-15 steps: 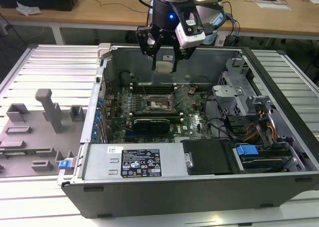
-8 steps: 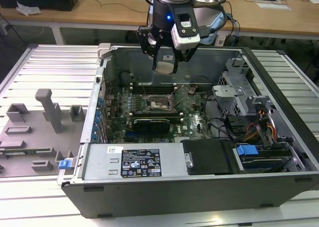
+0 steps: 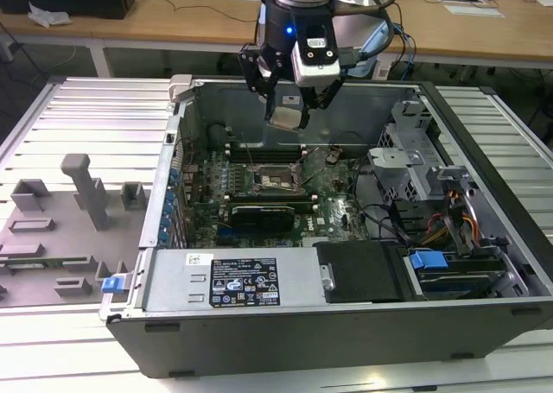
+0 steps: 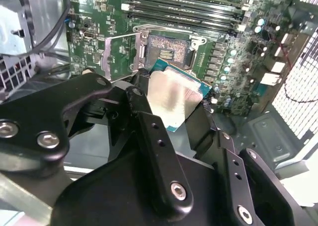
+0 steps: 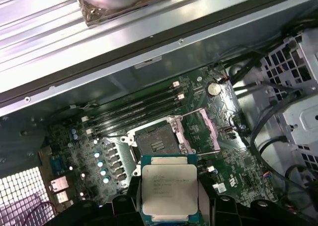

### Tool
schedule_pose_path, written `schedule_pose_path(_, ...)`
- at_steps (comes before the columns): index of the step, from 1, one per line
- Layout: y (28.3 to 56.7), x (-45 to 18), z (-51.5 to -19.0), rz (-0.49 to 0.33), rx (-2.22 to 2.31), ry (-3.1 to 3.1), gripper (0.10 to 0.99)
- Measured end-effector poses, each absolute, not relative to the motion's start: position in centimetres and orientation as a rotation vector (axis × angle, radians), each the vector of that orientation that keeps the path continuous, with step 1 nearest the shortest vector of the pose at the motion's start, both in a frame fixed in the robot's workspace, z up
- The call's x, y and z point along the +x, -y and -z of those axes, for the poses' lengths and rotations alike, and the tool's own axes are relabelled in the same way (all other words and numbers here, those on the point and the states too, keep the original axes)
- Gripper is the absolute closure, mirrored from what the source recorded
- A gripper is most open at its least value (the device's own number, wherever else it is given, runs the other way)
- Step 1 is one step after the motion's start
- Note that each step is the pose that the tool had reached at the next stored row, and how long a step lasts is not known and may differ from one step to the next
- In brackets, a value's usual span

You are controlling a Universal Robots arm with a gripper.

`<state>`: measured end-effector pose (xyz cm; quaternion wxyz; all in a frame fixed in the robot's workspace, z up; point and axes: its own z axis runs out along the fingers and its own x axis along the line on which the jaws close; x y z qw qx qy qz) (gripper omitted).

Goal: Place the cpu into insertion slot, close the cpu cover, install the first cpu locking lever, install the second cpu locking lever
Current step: 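Place the cpu into insertion slot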

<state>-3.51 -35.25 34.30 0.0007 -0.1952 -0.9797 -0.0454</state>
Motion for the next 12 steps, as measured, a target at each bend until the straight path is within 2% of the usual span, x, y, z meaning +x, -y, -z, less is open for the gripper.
schedule_pose_path(12,35.25,-3.51,-34.05,0.143,-0.905,3.013,0.545)
